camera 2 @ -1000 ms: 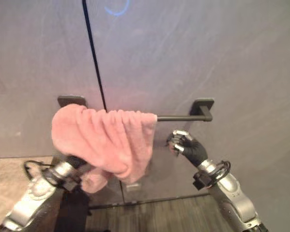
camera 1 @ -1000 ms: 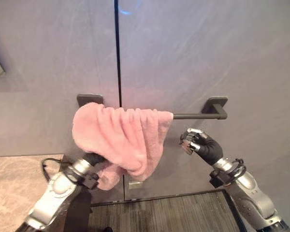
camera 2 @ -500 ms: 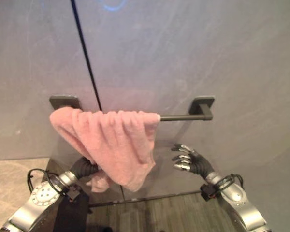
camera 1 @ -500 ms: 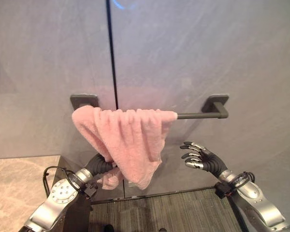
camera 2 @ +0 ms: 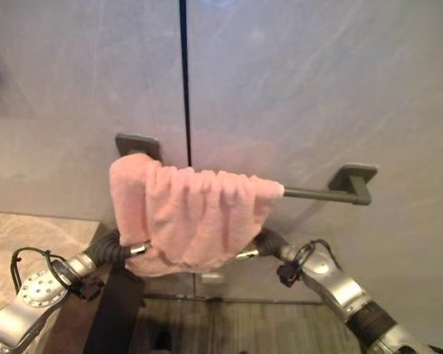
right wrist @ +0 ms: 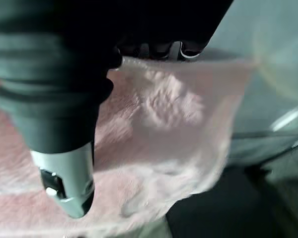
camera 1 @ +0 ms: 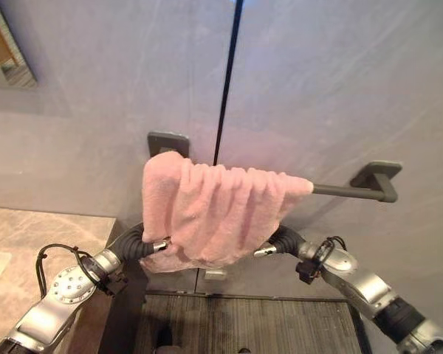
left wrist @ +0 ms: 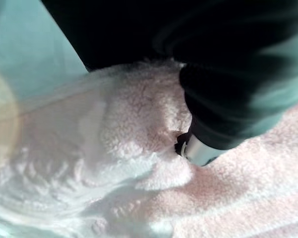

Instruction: Put brush and paste in cup on sink, flatten towel.

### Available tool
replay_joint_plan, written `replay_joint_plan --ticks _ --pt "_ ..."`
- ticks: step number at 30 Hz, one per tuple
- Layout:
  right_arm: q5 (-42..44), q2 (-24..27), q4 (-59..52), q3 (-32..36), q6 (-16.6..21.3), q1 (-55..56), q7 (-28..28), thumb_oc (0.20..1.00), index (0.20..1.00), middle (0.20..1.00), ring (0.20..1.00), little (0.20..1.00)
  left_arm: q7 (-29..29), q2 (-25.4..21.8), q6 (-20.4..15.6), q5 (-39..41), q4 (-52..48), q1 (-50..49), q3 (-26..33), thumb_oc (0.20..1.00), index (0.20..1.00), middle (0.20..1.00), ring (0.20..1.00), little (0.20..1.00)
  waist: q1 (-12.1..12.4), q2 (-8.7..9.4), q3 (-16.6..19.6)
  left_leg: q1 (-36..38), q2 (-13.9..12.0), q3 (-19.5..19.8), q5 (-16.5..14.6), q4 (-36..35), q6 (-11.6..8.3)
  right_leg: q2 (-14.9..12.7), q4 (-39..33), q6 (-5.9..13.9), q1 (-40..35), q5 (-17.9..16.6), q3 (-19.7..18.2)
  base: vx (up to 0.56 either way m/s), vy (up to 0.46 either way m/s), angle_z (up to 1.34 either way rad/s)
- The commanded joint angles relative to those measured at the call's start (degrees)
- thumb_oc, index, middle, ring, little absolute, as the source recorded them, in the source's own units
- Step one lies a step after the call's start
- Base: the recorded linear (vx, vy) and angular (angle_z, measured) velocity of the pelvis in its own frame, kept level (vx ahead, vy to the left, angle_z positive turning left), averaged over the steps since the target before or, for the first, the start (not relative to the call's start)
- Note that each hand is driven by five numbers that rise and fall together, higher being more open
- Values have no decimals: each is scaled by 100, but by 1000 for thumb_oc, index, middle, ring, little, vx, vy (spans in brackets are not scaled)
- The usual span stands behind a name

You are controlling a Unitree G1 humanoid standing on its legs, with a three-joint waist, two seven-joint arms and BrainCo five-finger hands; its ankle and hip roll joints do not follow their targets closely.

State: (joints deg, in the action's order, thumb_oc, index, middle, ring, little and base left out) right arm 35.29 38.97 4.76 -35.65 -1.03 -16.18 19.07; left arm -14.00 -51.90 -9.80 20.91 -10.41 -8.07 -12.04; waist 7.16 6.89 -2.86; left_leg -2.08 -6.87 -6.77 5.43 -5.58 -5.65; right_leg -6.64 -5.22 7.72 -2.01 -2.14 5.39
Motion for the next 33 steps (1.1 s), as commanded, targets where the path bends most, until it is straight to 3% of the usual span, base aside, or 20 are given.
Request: replay_joint_plan --ticks 1,3,4,5,8,12,17,21,22,26,31,33 --pt "573 -29 -291 -27 169 -712 134 1000 1000 1000 1000 1000 24 -133 -304 35 -4 499 -56 200 200 200 200 200 131 2 -39 445 515 -306 -581 58 380 -90 116 162 -150 -212 294 0 0 0" --pt "600 -119 -340 -177 149 -896 185 1000 1000 1000 1000 1000 -15 -67 -307 0 23 535 -147 200 200 200 200 200 136 -4 -26 487 516 -304 -599 58 382 -76 106 149 -178 -191 298 0 0 0" --pt "562 -205 -342 -206 141 -944 126 821 821 821 821 821 -16 -10 -290 -15 36 538 -201 200 200 200 200 200 132 -2 -17 516 500 -315 -609 58 378 -61 98 135 -197 -178 307 0 0 0" --pt "549 -249 -333 -190 152 -939 75 200 200 200 200 200 -13 9 -281 -29 24 552 -222 200 200 200 200 200 126 -5 -16 529 496 -321 -614 58 376 -56 96 132 -205 -174 310 0 0 0" --pt "425 -528 -356 11 207 -789 -111 200 200 200 200 200 44 156 -235 -123 16 552 -242 200 200 200 200 200 72 -13 -22 575 467 -343 -627 58 361 -21 88 120 -218 -162 302 0 0 0" --pt "294 -487 -701 463 309 -264 -175 200 200 200 200 200 56 303 -257 -158 35 424 -109 200 200 200 200 200 -13 -35 23 639 435 -358 -645 58 352 -11 119 114 -232 -141 284 0 0 0" --pt "277 -238 -2230 2277 765 1557 -166 200 200 200 200 200 71 560 -496 98 -893 -13 662 200 200 200 200 200 -349 -130 171 773 378 -404 -668 58 321 38 219 87 -273 -47 219 9 -25 -3" --pt "584 -349 -3136 2919 909 2318 75 200 200 200 200 200 201 830 -698 283 -1656 -267 1297 200 200 200 200 200 -480 -151 252 827 322 -399 -671 58 281 79 275 48 -291 40 210 5 -54 -12" --pt "628 -456 -3339 3009 939 2445 80 200 200 200 200 200 277 1114 -746 463 -1821 -338 1460 200 200 200 200 200 -513 -160 273 863 301 -398 -668 58 271 113 317 15 -303 97 209 -7 -45 -20" --pt "599 -608 -3102 2858 861 2518 68 200 200 200 200 200 264 1353 -730 434 -1661 -481 1307 200 200 200 200 200 -529 -183 277 940 279 -424 -673 58 265 141 350 -26 -351 149 215 -3 -14 -4" --pt "-326 -618 -1761 2409 751 2268 -381 200 200 200 200 200 349 1285 -514 -340 107 -371 420 200 200 200 200 200 -530 -240 279 1012 274 -444 -639 90 253 174 374 -54 -441 177 225 0 0 0" --pt "-128 -784 -1372 2271 720 2140 -501 200 200 200 200 200 391 1245 -493 -391 274 -276 293 200 200 200 200 200 -491 -260 272 1011 273 -424 -631 106 261 176 377 -57 -459 179 256 0 0 0"
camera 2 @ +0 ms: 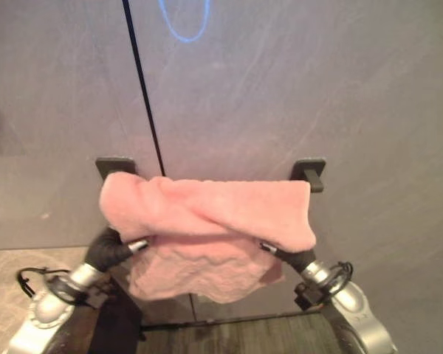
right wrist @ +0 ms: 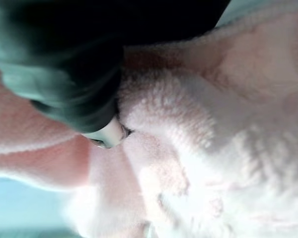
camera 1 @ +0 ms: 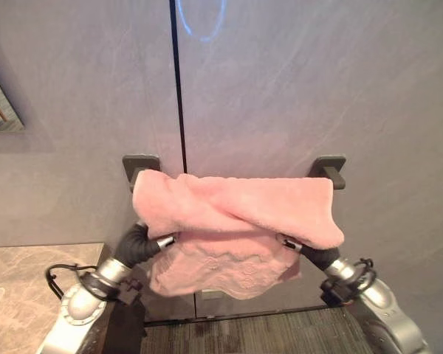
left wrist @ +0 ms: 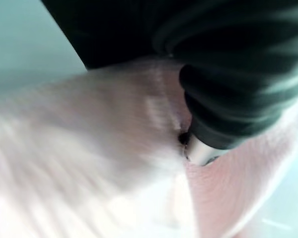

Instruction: Put brush and paste in cup on sink, flatten towel.

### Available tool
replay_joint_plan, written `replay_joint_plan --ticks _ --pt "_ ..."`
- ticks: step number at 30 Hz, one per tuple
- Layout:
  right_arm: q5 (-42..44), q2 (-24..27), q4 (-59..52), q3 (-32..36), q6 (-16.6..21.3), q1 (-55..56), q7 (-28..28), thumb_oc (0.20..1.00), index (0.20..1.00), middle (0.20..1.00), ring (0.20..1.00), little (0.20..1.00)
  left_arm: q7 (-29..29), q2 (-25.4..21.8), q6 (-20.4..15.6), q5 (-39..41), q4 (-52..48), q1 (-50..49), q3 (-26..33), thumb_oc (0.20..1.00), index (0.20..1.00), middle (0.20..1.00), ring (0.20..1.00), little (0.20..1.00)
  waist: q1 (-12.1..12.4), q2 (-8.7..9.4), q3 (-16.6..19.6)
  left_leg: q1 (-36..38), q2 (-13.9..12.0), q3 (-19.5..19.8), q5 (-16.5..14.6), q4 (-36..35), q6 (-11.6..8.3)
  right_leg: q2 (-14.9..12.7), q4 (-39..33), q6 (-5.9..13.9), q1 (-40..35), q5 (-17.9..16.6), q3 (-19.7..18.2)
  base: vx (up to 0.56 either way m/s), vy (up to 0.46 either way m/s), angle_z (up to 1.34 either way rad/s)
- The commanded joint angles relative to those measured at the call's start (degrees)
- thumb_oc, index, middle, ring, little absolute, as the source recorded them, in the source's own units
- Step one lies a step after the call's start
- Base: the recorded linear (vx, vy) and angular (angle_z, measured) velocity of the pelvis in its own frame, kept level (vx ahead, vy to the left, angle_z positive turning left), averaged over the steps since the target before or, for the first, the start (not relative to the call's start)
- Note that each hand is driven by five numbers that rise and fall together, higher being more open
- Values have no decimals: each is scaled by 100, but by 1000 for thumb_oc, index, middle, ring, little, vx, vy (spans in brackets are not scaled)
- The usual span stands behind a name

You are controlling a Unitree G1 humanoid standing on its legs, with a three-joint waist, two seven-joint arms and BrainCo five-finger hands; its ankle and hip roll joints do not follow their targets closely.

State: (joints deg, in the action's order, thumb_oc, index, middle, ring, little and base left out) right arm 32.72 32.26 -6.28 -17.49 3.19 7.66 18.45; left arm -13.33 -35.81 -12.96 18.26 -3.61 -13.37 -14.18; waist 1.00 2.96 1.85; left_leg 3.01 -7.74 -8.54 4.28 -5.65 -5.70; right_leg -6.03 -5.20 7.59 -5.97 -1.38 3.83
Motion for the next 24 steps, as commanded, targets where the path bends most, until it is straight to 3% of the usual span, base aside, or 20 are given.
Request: replay_joint_plan --ticks 1,8,17,24 --pt "143 -145 -219 414 311 -281 -403 200 200 200 200 200 317 -377 -160 -142 -371 247 475 200 200 200 200 200 129 133 -204 503 364 -239 -516 118 271 116 380 -44 -67 108 420 0 0 0" --pt "-455 -136 -217 474 527 -479 -793 200 200 200 200 200 377 -459 -163 -466 -249 505 88 200 200 200 200 200 88 68 -152 562 385 -231 -544 104 299 106 404 -44 -104 113 436 -2 3 0" --pt "1 -532 -708 768 935 -293 -943 200 200 200 200 200 739 -110 -451 -311 -751 695 14 200 200 200 200 200 -6 5 -146 573 394 -231 -565 97 324 94 466 -51 -64 148 378 0 0 0" --pt "-518 -472 30 539 883 -296 -1175 200 200 200 200 200 672 -131 -361 -990 160 840 -671 200 200 200 200 200 -59 -54 -162 563 395 -244 -549 89 321 110 481 -54 -16 135 350 0 0 0"
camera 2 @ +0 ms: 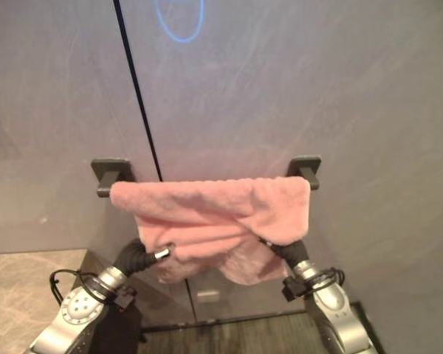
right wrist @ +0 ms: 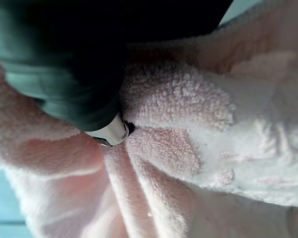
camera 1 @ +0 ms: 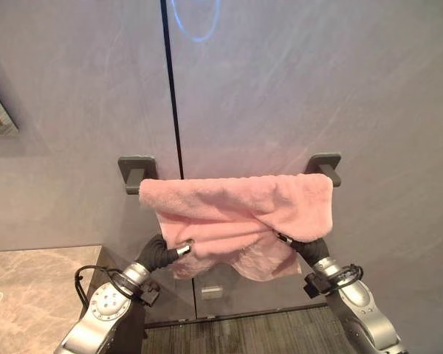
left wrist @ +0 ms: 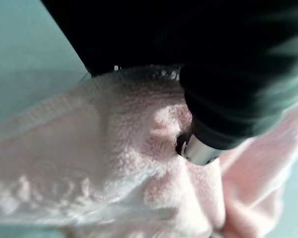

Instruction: Put brush and paste in cup on sink, flatten towel.

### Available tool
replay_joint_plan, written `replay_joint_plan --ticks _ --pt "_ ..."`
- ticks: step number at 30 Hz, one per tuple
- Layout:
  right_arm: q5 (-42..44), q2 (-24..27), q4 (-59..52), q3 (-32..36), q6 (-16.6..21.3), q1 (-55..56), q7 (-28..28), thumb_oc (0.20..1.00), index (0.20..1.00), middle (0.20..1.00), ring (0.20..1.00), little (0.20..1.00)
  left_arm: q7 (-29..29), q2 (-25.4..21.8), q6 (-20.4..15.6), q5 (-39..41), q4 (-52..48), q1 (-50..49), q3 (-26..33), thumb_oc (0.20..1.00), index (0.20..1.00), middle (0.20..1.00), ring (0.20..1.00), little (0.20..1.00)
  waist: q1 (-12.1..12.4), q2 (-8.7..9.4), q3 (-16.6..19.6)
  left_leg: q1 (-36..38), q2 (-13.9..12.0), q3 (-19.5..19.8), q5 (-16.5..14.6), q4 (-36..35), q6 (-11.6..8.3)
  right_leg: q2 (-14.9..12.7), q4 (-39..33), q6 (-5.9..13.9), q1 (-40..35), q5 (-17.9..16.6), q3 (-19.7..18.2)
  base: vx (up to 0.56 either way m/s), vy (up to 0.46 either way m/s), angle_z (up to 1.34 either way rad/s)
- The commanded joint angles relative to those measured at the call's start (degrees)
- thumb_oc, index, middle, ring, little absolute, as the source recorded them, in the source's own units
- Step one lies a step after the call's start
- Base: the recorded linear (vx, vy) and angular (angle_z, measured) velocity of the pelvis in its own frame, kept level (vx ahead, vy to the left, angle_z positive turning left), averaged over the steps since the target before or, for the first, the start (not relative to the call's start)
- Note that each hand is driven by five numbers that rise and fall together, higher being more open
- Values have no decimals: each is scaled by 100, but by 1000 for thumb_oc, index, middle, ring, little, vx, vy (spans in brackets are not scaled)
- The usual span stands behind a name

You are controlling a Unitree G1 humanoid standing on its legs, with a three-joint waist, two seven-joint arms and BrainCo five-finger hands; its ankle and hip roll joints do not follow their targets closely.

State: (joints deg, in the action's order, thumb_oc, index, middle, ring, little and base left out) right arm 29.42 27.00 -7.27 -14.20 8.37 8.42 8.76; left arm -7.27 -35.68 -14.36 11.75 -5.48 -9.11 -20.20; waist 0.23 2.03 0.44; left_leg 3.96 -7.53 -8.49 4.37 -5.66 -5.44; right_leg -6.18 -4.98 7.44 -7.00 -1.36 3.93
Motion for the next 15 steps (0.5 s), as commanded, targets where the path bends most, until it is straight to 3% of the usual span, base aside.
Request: replay_joint_plan --ticks 1,5,6,7,11,15 --pt "-192 50 148 203 377 -386 -207 200 200 200 200 200 70 -140 -230 -343 362 422 -72 200 200 200 200 200 16 39 -21 466 374 -249 -558 89 294 126 458 -39 88 131 341 0 0 0" --pt "-558 25 1031 -101 319 -634 -382 200 200 200 200 200 41 -40 -171 -542 1186 592 -398 200 200 200 200 200 22 11 -25 449 356 -251 -524 79 277 139 466 -43 113 121 338 -9 -3 0" --pt "-639 -16 1272 -186 298 -681 -451 539 539 539 539 539 75 43 -159 -665 1501 678 -524 407 407 407 407 407 17 9 -22 441 349 -245 -508 77 272 141 469 -47 122 113 339 -31 -15 0" --pt "-600 -73 1480 -228 260 -705 -489 1000 1000 1000 1000 1000 119 86 -125 -766 1653 737 -592 1000 1000 1000 1000 1000 14 6 -17 431 341 -240 -498 75 269 143 475 -51 125 110 343 -50 -23 1" --pt "-643 -101 1715 -103 281 -728 -650 1000 1000 1000 1000 1000 375 252 -134 -1127 2146 876 -636 1000 1000 1000 1000 1000 -13 -4 -19 383 334 -198 -458 66 254 154 482 -62 157 99 351 -28 -13 0" --pt "-524 -178 1646 253 374 -465 -702 1000 1000 1000 1000 1000 541 133 -157 -1286 1966 576 -207 1000 1000 1000 1000 1000 -8 -20 -24 333 333 -161 -416 66 242 155 471 -69 189 66 377 -30 -6 0"
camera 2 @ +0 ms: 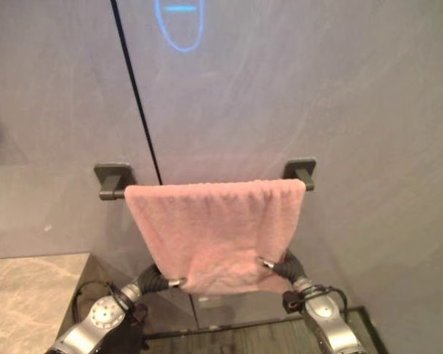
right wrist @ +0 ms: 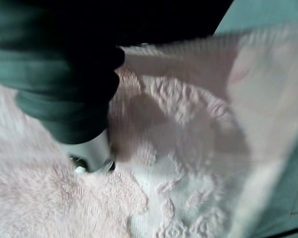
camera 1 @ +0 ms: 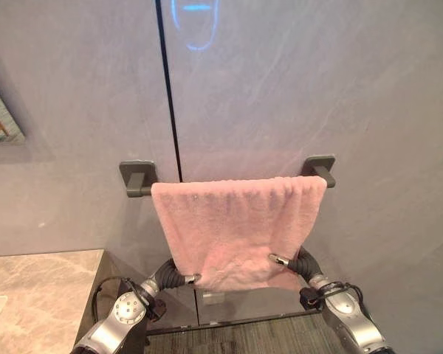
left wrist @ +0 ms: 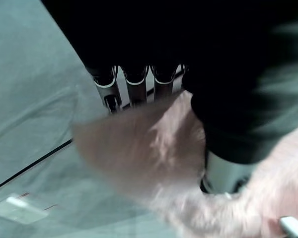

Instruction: Put brush and paste in cup on sink, flatten towel.

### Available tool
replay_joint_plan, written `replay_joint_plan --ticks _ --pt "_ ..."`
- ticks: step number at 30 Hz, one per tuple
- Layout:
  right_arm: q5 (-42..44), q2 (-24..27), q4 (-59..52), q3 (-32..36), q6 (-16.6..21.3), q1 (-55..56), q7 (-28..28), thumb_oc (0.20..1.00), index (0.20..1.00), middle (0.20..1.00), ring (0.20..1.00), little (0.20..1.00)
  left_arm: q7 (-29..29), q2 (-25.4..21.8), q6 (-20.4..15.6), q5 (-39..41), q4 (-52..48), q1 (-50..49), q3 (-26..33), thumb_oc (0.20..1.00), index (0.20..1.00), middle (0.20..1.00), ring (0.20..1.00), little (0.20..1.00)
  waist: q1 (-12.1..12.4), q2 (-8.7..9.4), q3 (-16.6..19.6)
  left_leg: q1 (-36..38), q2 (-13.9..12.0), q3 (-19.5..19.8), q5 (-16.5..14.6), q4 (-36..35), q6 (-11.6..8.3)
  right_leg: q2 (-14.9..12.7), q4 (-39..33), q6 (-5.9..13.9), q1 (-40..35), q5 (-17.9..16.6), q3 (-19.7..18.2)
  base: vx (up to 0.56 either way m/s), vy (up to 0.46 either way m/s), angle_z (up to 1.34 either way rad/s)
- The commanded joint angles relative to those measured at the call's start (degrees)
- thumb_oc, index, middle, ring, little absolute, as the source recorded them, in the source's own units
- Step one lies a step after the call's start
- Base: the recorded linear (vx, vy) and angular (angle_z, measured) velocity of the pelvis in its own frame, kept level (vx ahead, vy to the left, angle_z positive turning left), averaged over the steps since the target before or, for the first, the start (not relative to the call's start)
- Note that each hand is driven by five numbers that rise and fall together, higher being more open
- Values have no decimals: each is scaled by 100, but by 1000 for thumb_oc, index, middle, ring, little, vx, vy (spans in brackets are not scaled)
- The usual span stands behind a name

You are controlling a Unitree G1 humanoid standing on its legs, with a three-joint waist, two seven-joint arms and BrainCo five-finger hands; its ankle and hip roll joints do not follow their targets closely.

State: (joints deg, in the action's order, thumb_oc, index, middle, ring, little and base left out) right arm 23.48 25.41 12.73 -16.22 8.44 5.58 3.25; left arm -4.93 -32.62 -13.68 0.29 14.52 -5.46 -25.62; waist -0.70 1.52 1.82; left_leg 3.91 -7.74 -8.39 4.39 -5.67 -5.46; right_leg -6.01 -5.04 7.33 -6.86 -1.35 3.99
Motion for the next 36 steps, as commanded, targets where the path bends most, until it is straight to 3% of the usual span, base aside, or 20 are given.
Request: replay_joint_plan --ticks 1,2,6,7,8,9,10,11,13,17,18,20,23,24,30,36 --pt "233 -125 -300 780 430 -26 -258 1000 1000 1000 1000 1000 443 -274 -233 -259 -112 -34 724 1000 1000 1000 1000 1000 92 16 -174 304 350 -164 -393 67 234 135 455 -51 194 35 386 -43 -7 0" --pt "234 -128 -309 777 426 -16 -258 1000 1000 1000 1000 1000 439 -283 -226 -259 -131 -54 734 1000 1000 1000 1000 1000 89 20 -166 303 350 -164 -393 67 233 135 452 -51 193 33 386 -42 -4 0" --pt "56 -287 -605 1720 655 485 -643 1000 1000 1000 1000 1000 809 -423 -302 -481 -598 -830 1840 1000 1000 1000 1000 1000 109 -15 -193 265 346 -142 -374 67 233 123 406 -43 219 0 414 -16 1 1" --pt "42 -294 -637 1709 640 511 -653 1000 1000 1000 1000 1000 801 -428 -287 -483 -639 -877 1864 1000 1000 1000 1000 1000 100 -12 -180 267 346 -142 -376 67 233 124 404 -43 216 0 414 0 0 0" --pt "-462 -282 -999 2360 851 706 -1132 1000 1000 1000 1000 1000 1193 -430 -340 -739 -1024 -1311 2578 1000 1000 1000 1000 1000 116 -48 -208 284 347 -122 -422 67 239 118 382 -30 189 12 428 0 0 0" --pt "-474 -290 -1020 2351 838 716 -1142 1000 1000 1000 1000 1000 1187 -430 -328 -741 -1053 -1340 2598 1000 1000 1000 1000 1000 108 -42 -199 266 348 -123 -396 67 240 117 376 -35 204 -12 427 -2 35 0" --pt "-1651 -130 -1514 3002 905 833 -1906 1000 1000 1000 1000 1000 1801 -397 -325 -1301 -1687 -1886 3590 1000 1000 1000 1000 1000 139 -65 -189 258 363 -100 -430 67 255 110 364 -32 212 -19 438 0 0 0" --pt "-1666 -139 -1531 2995 893 837 -1913 1000 1000 1000 1000 1000 1798 -393 -318 -1304 -1713 -1910 3609 1000 1000 1000 1000 1000 132 -62 -188 258 362 -100 -431 67 256 110 365 -32 212 -18 438 -10 18 -4" --pt "-2570 104 -2068 3476 890 872 -2416 1000 1000 1000 1000 1000 2327 -334 -344 -1767 -2246 -2180 4355 1000 1000 1000 1000 1000 162 -53 -191 263 361 -79 -452 67 266 105 383 -35 206 -2 448 2 1 -2" --pt "-3726 673 -2921 3590 871 695 -2506 1000 1000 1000 1000 1000 2738 -472 -482 -2223 -2992 -2035 4969 1000 1000 1000 1000 1000 210 -7 -162 256 361 -26 -455 67 249 102 362 -38 190 -1 462 2 -4 9" --pt "-3727 673 -2924 3589 869 695 -2505 1000 1000 1000 1000 1000 2736 -469 -480 -2223 -2996 -2038 4971 1000 1000 1000 1000 1000 208 -7 -160 255 361 -25 -459 67 249 103 360 -37 189 1 463 -8 -7 16" --pt "-4208 1296 -3699 3251 1046 350 -2417 1000 1000 1000 1000 1000 2866 -1015 -703 -2531 -3683 -1580 4991 1000 1000 1000 1000 1000 235 23 -108 248 357 3 -451 67 230 107 372 -40 180 8 475 -11 -8 11" --pt "-4259 1793 -4189 2674 1180 63 -2161 1000 1000 1000 1000 1000 2812 -1695 -956 -2590 -4188 -1266 4724 1000 1000 1000 1000 1000 228 46 -120 248 359 13 -437 67 214 123 399 -30 191 12 468 -9 -5 1" --pt "-4270 1795 -4190 2667 1172 61 -2165 1000 1000 1000 1000 1000 2805 -1694 -957 -2582 -4188 -1267 4726 1000 1000 1000 1000 1000 227 43 -119 249 359 13 -438 67 213 123 400 -30 190 13 468 0 0 0" --pt "-4713 3024 -4449 1750 1288 -257 -2130 1000 1000 1000 1000 1000 2606 -2975 -1262 -2590 -4456 -1104 4128 1000 1000 1000 1000 1000 197 54 -143 269 349 -7 -418 67 181 132 420 -4 204 4 466 0 0 0" --pt "-5072 3687 -4142 1256 1254 -395 -2041 1000 1000 1000 1000 1000 2310 -3486 -1369 -2558 -4160 -1038 3559 1000 1000 1000 1000 1000 148 28 -175 294 349 -44 -412 67 167 128 428 21 213 6 443 0 1 -1"
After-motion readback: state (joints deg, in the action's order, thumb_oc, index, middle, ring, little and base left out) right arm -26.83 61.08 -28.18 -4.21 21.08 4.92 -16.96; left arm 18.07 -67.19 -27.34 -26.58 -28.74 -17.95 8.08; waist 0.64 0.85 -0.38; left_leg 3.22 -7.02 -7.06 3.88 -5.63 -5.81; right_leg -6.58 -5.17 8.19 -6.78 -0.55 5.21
